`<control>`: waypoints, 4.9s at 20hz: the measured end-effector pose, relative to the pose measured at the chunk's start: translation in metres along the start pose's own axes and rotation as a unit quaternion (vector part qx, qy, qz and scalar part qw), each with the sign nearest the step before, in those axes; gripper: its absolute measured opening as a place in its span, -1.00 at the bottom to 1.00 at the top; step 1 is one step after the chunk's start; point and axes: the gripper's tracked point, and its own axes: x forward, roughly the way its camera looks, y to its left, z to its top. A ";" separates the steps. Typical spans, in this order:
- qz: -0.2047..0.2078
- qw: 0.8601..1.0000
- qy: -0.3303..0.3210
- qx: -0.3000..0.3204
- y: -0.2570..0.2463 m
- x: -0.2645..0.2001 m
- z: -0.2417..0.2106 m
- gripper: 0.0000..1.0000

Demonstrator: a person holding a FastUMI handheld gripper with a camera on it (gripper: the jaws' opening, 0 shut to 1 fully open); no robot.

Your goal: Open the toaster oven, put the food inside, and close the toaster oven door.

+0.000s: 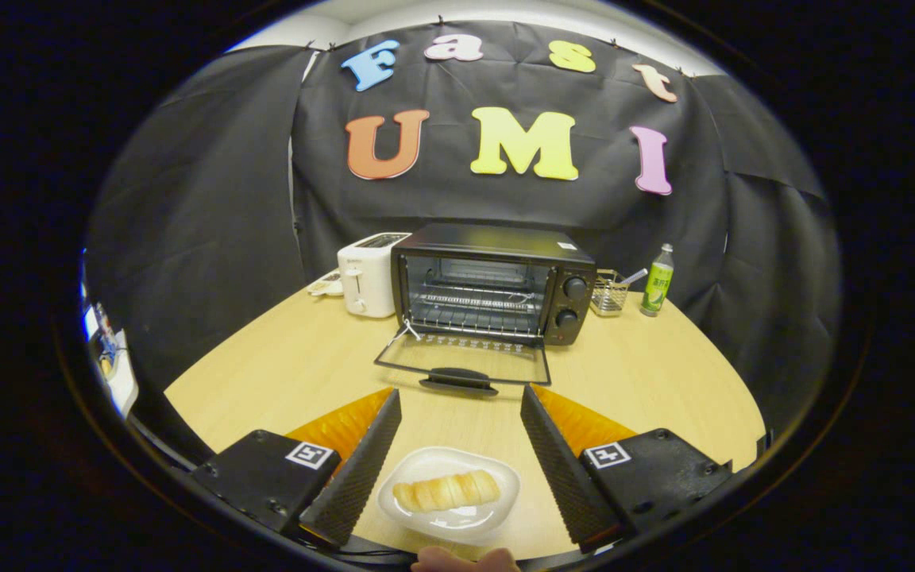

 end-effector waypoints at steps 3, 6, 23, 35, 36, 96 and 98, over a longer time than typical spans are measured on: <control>-0.003 1.000 0.016 0.008 0.002 -0.005 -0.039 0.99; -0.005 0.999 0.049 0.016 0.007 -0.002 -0.086 0.99; -0.011 0.992 0.116 0.057 0.026 0.032 -0.140 0.75; 0.022 0.992 0.090 0.080 0.028 0.036 -0.132 -0.42; 0.021 0.992 0.089 0.081 0.027 0.038 -0.133 -0.43; 0.050 0.985 0.024 0.162 0.008 0.215 0.095 -0.04; 0.046 0.983 0.036 0.175 0.005 0.239 0.097 -0.04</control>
